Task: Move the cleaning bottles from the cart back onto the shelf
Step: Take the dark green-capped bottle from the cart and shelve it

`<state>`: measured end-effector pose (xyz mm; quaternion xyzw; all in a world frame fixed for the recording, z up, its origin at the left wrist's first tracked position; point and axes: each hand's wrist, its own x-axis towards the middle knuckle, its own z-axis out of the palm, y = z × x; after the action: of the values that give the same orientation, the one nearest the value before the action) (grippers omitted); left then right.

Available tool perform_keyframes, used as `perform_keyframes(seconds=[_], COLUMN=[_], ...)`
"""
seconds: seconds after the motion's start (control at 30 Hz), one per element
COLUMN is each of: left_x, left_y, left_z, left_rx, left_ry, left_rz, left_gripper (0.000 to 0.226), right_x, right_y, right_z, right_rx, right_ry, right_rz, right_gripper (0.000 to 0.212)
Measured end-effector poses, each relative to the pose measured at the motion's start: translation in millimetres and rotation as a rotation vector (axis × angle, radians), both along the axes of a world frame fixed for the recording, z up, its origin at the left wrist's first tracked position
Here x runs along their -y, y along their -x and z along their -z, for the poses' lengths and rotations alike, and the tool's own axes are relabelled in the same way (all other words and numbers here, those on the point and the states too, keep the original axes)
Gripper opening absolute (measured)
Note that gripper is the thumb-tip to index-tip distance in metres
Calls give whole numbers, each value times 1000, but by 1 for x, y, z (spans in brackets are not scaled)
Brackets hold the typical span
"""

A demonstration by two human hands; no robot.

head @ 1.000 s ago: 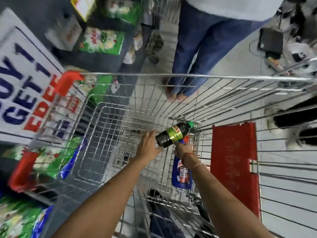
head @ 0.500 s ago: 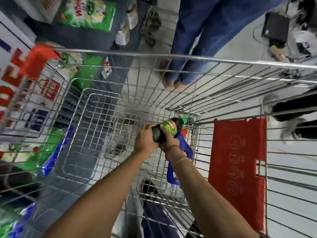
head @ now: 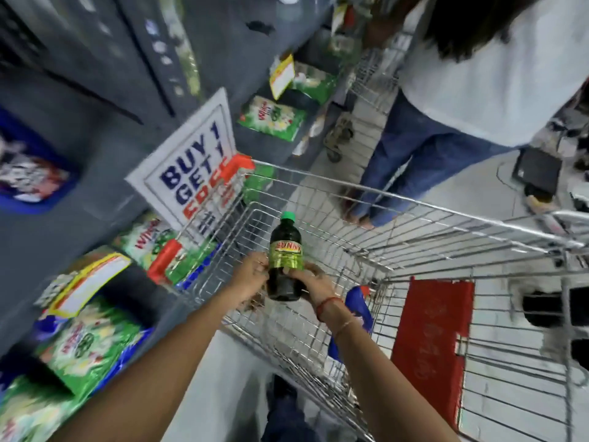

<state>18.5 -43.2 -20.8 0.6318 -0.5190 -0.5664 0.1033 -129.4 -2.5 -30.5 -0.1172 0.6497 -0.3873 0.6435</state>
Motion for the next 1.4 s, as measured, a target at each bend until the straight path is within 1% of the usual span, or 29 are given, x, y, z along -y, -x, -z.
perform_keyframes(seconds=[0.07,0.1,0.13,0.2,0.3,0.4,0.5,0.57,0.73,0.77,0.83,0.9,0.93,1.03,1.13,1.23,1.27,1.3,1.37,1.4], left_x=[5,5,4,-3,-18,-38,-67,-88,-144,-156,-179,-199,-208,-225,-238,-246,-247,-248,-247,-246], left_y=[-15,-24,-33,-53,-91,-134,-179,-211,-292,-308,-337,-364,-375,-402,-422,-435,-438,-440,-442,-443], left_z=[-25,-39,-54,-80,-113,-140,-165,-176,-195,-197,-203,-207,-207,-207,-204,-198,-195,-193,-188,-187], left_rx=[-181,-247,-302,-414,-501,-543,-551,-545,-464,-432,-371,-302,-281,-267,-295,-314,-312,-305,-299,-306], left_ry=[-64,-78,-75,-15,128,248,376,456,690,732,784,809,817,822,813,799,798,797,793,794], left_rz=[-274,-362,-415,-457,-504,-538,-602,-642,-763,-758,-744,-745,-753,-782,-812,-851,-863,-877,-892,-902], left_gripper=[7,5,7,11,12,12,11,14,16,18,38,58,63,72,78,88,86,79,54,46], right_x=[2,3,5,8,11,10,7,2,-22,-29,-44,-57,-63,-75,-83,-88,-88,-88,-87,-87], right_y=[-20,-31,-41,-63,-94,-133,-177,-212,-308,-326,-361,-392,-405,-438,-463,-478,-482,-486,-491,-493], right_z=[-24,-33,-43,-72,-102,-133,-156,-171,-194,-198,-204,-208,-210,-210,-207,-203,-202,-201,-200,-200], right_rx=[-37,-47,-36,-36,-73,-112,-108,-138,-216,-223,-239,-235,-243,-271,-297,-303,-304,-303,-301,-301], right_ry=[88,128,182,269,399,543,675,751,902,929,965,998,1016,1044,1055,1072,1077,1080,1085,1088], right_rz=[-75,-103,-138,-221,-316,-437,-599,-722,-992,-1035,-1082,-1103,-1120,-1181,-1220,-1237,-1250,-1262,-1278,-1285], right_gripper=[85,91,90,74,46,41,46,50,61,61,59,60,59,60,67,68,68,68,68,69])
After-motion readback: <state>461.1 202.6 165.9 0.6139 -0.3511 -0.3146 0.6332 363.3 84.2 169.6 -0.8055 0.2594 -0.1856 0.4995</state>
